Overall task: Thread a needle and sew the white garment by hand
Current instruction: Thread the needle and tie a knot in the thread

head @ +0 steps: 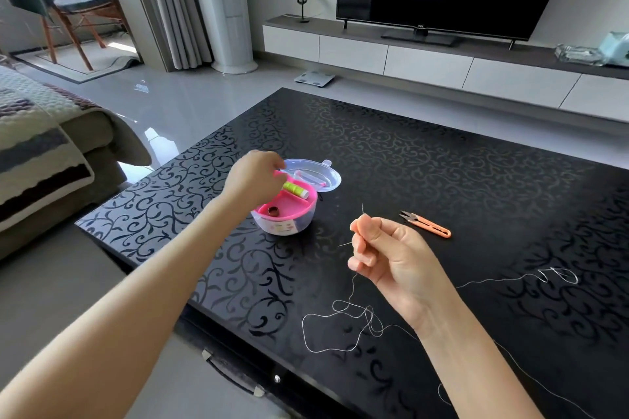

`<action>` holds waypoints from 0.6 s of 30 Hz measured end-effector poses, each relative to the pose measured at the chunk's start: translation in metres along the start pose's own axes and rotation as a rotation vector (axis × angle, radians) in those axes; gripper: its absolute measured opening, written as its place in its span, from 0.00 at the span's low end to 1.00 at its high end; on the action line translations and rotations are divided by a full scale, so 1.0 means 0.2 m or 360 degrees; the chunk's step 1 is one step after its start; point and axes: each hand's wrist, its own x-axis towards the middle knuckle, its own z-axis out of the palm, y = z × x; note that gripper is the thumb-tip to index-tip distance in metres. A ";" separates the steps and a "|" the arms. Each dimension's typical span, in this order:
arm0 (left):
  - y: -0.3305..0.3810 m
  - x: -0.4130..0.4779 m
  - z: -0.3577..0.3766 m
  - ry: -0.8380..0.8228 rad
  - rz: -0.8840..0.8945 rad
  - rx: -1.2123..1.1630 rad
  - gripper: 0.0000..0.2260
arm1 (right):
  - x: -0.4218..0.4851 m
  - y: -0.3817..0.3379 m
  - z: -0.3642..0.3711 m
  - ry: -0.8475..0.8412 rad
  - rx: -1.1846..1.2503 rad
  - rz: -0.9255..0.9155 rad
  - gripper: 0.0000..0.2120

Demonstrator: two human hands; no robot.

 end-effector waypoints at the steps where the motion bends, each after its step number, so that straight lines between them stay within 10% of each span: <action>1: 0.06 -0.10 -0.03 0.0065 0.0056 -0.0397 0.09 | -0.01 0.01 0.00 -0.0036 0.0024 0.0028 0.09; 6: 0.24 -0.61 -0.10 -0.0219 0.0210 -0.1685 0.05 | -0.09 0.04 0.01 -0.0226 -0.0053 0.0104 0.09; 18: 0.22 -0.79 0.09 -0.0404 0.0224 -0.1989 0.11 | -0.18 0.08 -0.02 -0.0266 -0.0217 0.0260 0.08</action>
